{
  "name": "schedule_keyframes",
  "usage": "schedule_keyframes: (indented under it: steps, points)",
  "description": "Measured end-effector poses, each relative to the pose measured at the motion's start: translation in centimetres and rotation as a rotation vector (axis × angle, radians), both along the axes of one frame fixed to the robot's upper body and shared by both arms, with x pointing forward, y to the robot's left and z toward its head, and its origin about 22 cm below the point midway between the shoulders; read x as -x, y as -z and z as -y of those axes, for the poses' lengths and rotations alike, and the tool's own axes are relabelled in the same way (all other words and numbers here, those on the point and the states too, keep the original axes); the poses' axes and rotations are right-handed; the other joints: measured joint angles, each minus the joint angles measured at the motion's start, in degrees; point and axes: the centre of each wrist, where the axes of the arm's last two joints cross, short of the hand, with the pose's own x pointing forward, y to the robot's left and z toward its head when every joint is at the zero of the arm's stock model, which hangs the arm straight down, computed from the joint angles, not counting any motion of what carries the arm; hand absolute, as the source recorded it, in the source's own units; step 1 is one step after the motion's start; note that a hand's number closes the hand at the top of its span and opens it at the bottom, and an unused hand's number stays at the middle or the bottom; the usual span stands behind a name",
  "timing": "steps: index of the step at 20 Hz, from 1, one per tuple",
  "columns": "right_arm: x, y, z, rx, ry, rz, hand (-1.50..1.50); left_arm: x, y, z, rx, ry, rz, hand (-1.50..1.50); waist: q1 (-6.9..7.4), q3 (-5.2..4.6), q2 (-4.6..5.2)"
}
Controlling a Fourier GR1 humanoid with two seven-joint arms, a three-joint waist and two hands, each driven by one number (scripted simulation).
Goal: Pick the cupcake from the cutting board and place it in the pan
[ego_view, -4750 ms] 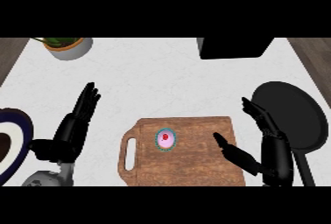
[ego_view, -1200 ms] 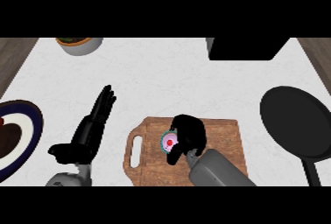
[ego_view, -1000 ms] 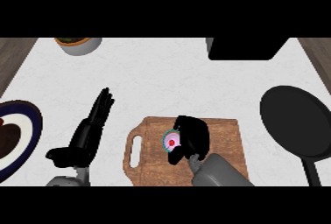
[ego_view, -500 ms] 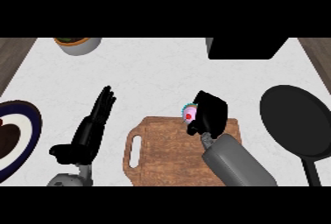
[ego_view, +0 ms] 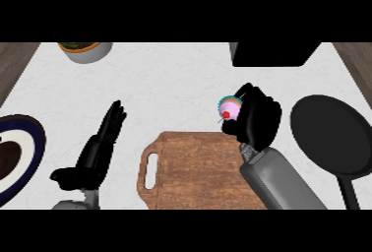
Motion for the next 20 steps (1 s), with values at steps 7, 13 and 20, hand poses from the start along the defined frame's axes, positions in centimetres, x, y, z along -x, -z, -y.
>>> schedule_keyframes:
  steps: [7,13,20]
  points:
    - [0.3,-1.0,4.8,-0.12,0.136,0.115,1.5,0.1,-0.2,-0.1,0.008,0.0,0.001,0.0,0.08,0.03,0.16]
    - [0.6,1.4,11.4,-0.12,0.278,0.176,1.5,-0.2,-0.5,0.2,0.01,0.001,0.002,0.0,0.37,0.05,0.33]
    - [0.7,4.3,19.3,0.015,0.404,0.247,1.5,-0.1,0.1,0.5,0.003,0.018,0.008,0.0,0.75,0.07,0.46]
